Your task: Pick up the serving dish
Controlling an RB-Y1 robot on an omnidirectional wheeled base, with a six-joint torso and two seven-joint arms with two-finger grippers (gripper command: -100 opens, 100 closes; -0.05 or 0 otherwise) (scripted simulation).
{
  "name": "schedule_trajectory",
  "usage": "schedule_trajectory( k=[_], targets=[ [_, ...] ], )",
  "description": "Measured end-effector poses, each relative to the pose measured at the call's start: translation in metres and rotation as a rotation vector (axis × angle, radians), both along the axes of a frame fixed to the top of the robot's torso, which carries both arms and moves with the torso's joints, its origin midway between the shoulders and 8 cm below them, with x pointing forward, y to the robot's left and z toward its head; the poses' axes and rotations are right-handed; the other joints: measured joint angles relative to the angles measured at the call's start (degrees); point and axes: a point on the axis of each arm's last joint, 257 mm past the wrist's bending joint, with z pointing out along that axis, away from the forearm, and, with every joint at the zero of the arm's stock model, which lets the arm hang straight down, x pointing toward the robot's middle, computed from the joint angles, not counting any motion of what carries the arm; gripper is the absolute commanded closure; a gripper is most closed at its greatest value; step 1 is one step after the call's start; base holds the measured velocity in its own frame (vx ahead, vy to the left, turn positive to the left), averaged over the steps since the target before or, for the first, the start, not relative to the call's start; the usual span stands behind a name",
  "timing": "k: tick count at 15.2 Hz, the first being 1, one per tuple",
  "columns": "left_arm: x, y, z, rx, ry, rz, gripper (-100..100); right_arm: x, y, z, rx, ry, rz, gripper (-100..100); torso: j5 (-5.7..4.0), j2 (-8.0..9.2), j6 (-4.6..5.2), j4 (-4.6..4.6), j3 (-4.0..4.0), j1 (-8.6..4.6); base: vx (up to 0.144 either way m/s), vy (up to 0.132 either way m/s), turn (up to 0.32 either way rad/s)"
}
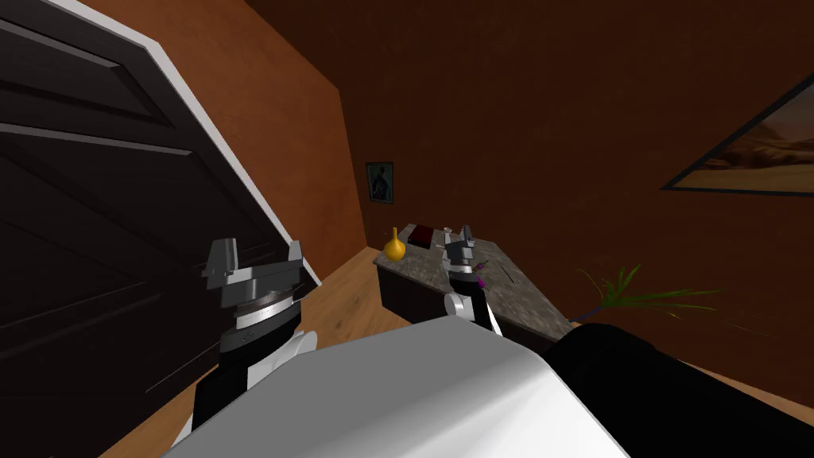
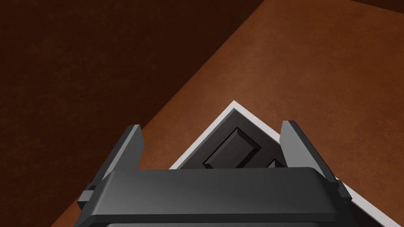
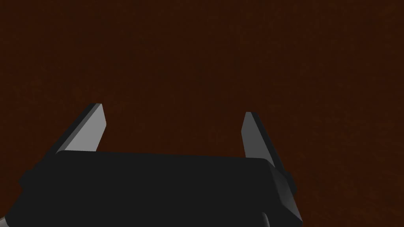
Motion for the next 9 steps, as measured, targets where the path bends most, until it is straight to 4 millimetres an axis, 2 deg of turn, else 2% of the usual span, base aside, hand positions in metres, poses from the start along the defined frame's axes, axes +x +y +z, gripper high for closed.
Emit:
schedule_trajectory(
  k=[4,9],
  targets=[
    [0.0,0.0,0.0,0.0,0.0,0.0,0,0.005,0.016,0.002,-0.082,0.007,0.039,-100,-0.03,0.07,-0.01,0.01,0.04,-0.16,-0.021,-0.033,0.067],
    [0.0,0.0,0.0,0.0,0.0,0.0,0,0.012,0.046,0.005,-0.208,0.008,0.099,-100,-0.05,0.12,-0.03,0.03,0.07,-0.26,-0.032,-0.054,0.09]
  ],
)
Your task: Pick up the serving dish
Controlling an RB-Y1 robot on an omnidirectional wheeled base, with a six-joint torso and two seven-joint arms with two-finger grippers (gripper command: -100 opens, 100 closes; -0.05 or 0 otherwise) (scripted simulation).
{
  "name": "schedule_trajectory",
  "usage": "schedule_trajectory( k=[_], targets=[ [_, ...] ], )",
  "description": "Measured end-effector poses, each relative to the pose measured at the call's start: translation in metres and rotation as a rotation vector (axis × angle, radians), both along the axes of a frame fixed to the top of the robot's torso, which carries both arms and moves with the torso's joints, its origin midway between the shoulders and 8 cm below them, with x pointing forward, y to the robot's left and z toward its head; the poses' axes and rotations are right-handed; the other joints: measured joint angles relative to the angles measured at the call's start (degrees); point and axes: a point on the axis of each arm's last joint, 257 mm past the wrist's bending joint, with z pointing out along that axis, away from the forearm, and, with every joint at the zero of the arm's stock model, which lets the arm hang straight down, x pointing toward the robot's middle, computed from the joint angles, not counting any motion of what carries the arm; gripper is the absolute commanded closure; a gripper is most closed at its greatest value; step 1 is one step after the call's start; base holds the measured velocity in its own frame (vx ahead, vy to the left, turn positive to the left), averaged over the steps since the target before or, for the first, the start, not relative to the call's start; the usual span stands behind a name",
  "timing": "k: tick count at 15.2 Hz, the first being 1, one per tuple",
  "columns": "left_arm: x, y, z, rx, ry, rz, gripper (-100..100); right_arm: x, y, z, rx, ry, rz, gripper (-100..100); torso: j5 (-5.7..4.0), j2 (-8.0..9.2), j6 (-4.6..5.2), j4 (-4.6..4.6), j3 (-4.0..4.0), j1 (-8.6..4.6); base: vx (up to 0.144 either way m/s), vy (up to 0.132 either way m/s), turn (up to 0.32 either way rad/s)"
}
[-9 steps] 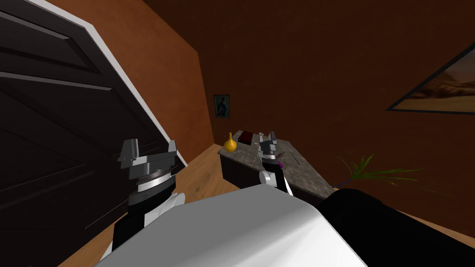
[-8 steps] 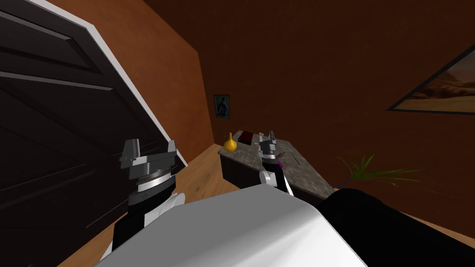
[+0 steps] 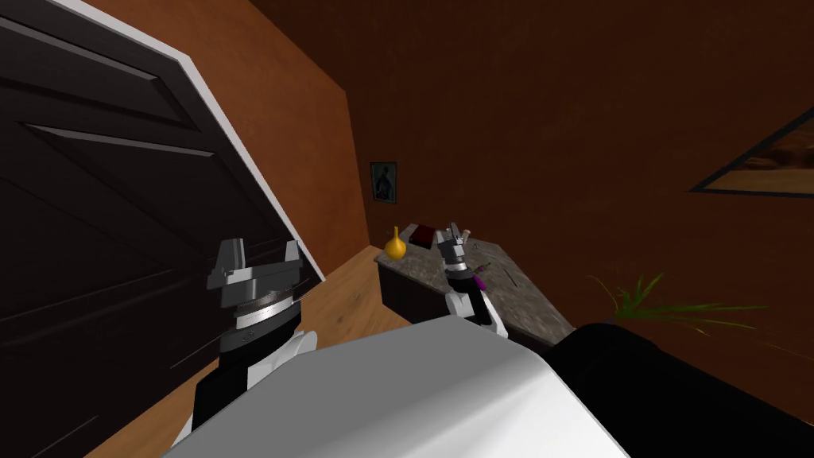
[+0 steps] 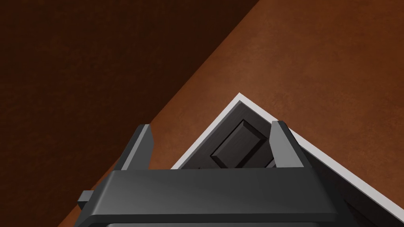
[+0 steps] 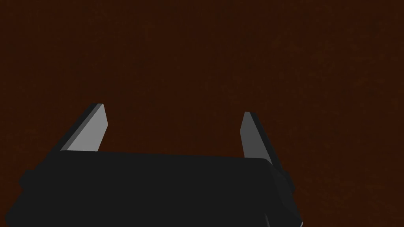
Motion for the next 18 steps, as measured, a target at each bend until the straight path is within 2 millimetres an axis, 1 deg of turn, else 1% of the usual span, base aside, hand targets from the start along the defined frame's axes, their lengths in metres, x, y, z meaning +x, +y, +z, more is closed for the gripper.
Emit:
schedule_trajectory(
  k=[5,6,8,10,11,14,17,18],
  targets=[
    [0.0,0.0,0.0,0.0,0.0,0.0,0,0.002,0.039,0.0,-0.145,-0.006,0.064,-100,-0.03,0.07,0.01,0.01,0.04,-0.11,-0.044,-0.073,0.113],
    [0.0,0.0,0.0,0.0,0.0,0.0,0,0.003,0.042,-0.002,-0.165,-0.006,0.071,-100,-0.02,0.04,0.03,0.01,0.03,-0.06,-0.037,-0.06,0.088],
    [0.0,0.0,0.0,0.0,0.0,0.0,0,0.002,0.055,-0.003,-0.221,-0.011,0.094,-100,-0.01,0.03,0.01,0.01,0.02,-0.04,-0.046,-0.067,0.159],
    [0.0,0.0,0.0,0.0,0.0,0.0,0,0.003,0.071,-0.005,-0.29,-0.018,0.12,-100,-0.02,0.04,0.01,0.01,0.02,-0.09,-0.045,-0.082,0.169],
    [0.0,0.0,0.0,0.0,0.0,0.0,0,0.004,0.082,-0.005,-0.327,-0.026,0.135,-100,-0.02,0.02,-0.02,0.01,0.01,-0.12,-0.052,-0.085,0.159],
    [0.0,0.0,0.0,0.0,0.0,0.0,0,0.003,0.102,-0.014,-0.419,-0.033,0.164,-100,-0.02,0.02,0.01,0.0,0.01,-0.08,-0.041,-0.065,0.085],
    [0.0,0.0,0.0,0.0,0.0,0.0,0,0.0,0.124,-0.026,-0.527,-0.051,0.2,-100,-0.02,0.09,0.0,0.02,0.05,-0.08,-0.064,-0.066,0.162],
    [0.0,0.0,0.0,0.0,0.0,0.0,0,-0.001,0.129,-0.027,-0.553,-0.055,0.207,-100,-0.02,0.07,0.03,0.02,0.04,-0.06,-0.05,-0.065,0.156]
  ],
)
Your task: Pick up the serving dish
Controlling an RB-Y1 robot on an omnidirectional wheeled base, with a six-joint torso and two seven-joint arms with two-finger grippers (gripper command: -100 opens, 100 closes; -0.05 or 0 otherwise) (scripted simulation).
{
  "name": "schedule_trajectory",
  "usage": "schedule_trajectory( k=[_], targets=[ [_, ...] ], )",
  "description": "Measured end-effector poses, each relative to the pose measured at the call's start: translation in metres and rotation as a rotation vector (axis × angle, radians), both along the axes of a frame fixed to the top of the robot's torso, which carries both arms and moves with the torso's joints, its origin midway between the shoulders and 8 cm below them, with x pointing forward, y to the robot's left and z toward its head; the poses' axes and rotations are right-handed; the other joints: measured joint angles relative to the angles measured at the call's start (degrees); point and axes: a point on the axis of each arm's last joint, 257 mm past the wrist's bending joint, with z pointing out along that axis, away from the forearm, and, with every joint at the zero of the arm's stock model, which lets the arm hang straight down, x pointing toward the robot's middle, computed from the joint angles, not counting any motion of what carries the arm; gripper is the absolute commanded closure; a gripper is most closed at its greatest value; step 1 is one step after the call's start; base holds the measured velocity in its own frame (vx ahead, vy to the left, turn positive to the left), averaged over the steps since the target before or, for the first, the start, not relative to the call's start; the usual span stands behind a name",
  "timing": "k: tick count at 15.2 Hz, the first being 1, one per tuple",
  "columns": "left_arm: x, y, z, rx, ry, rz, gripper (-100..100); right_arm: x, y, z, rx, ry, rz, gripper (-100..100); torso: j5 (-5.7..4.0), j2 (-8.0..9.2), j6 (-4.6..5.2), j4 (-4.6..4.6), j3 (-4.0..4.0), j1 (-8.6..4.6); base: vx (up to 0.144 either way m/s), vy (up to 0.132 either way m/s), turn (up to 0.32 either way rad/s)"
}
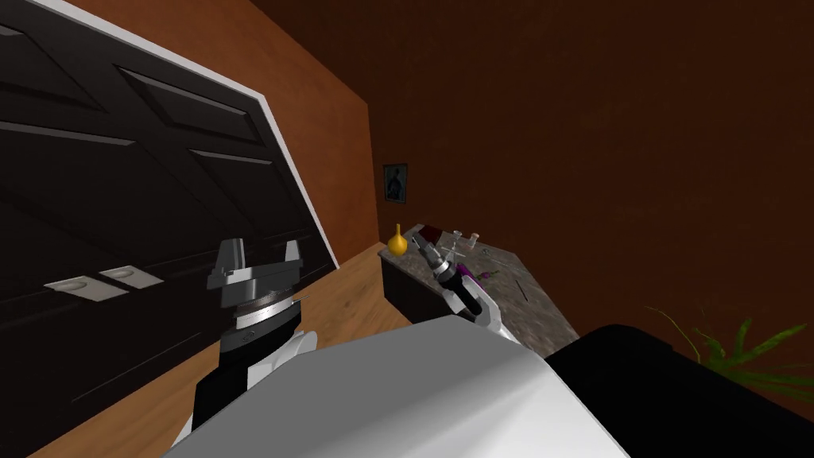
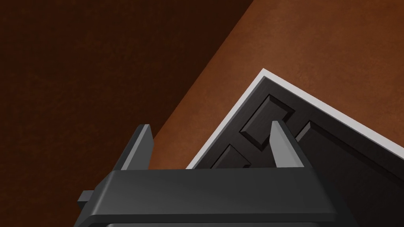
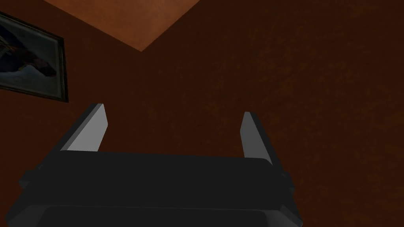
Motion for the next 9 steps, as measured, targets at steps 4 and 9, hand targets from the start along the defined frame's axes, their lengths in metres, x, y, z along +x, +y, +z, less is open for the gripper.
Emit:
schedule_trajectory(
  k=[4,9],
  targets=[
    [0.0,0.0,0.0,0.0,0.0,0.0,0,-0.004,0.024,-0.016,-0.129,-0.026,0.038,-100,0.01,-0.08,-0.04,-0.02,-0.05,0.04,-0.043,-0.056,0.129],
    [0.0,0.0,0.0,0.0,0.0,0.0,0,-0.007,0.043,-0.038,-0.286,-0.058,0.078,-100,0.0,-0.11,0.01,-0.03,-0.07,0.03,-0.04,-0.055,0.119]
  ],
)
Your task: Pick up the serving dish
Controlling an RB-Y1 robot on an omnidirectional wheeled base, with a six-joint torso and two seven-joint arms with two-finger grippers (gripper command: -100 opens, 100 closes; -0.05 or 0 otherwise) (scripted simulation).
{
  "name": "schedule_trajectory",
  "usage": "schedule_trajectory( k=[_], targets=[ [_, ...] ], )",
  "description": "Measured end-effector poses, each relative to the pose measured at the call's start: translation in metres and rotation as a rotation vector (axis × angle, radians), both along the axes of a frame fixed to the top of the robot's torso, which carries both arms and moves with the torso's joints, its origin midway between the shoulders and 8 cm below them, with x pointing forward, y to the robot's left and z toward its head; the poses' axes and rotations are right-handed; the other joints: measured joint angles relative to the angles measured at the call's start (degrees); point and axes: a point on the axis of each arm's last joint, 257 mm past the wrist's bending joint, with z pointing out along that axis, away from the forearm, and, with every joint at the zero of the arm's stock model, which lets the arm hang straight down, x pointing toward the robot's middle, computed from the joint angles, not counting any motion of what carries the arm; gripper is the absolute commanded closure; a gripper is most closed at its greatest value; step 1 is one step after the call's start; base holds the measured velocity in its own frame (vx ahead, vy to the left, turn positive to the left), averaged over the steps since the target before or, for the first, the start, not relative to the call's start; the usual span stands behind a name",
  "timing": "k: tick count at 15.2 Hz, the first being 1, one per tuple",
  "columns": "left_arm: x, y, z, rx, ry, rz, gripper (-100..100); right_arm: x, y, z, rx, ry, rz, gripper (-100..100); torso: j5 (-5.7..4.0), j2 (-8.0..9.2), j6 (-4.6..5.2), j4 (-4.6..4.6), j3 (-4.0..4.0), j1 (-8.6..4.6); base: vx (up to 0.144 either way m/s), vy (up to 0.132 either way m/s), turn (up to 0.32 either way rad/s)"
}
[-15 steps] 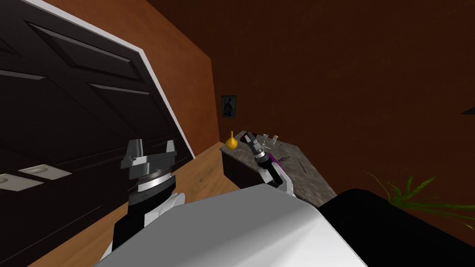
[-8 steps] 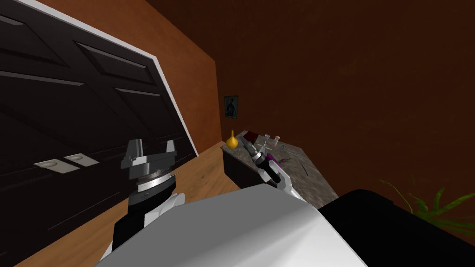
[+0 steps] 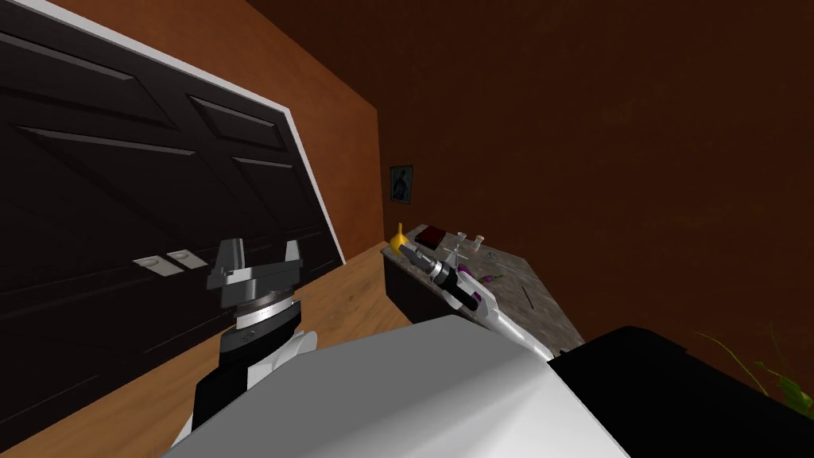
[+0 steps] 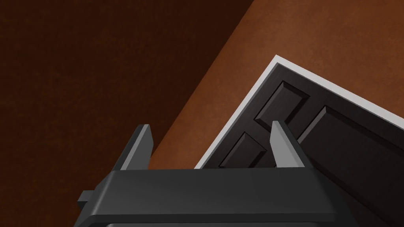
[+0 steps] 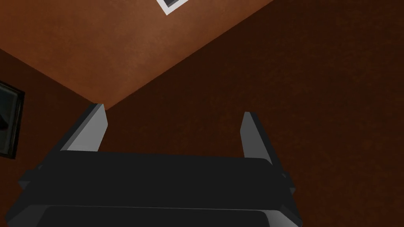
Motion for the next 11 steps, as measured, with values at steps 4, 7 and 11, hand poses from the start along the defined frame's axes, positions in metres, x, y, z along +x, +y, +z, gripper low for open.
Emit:
schedule_trajectory(
  k=[4,7,11],
  targets=[
    [0.0,0.0,0.0,0.0,0.0,0.0,0,-0.007,0.014,-0.022,-0.136,-0.035,0.036,-100,0.01,0.04,-0.04,0.0,0.02,0.04,-0.051,-0.048,0.147],
    [0.0,0.0,0.0,0.0,0.0,0.0,0,-0.008,0.019,-0.04,-0.237,-0.062,0.06,-100,0.01,0.04,-0.03,0.01,0.02,0.02,-0.051,-0.052,0.129],
    [0.0,0.0,0.0,0.0,0.0,0.0,0,-0.012,0.023,-0.067,-0.38,-0.1,0.094,-100,0.01,0.0,-0.02,0.0,0.0,0.01,-0.044,-0.051,0.153]
  ],
)
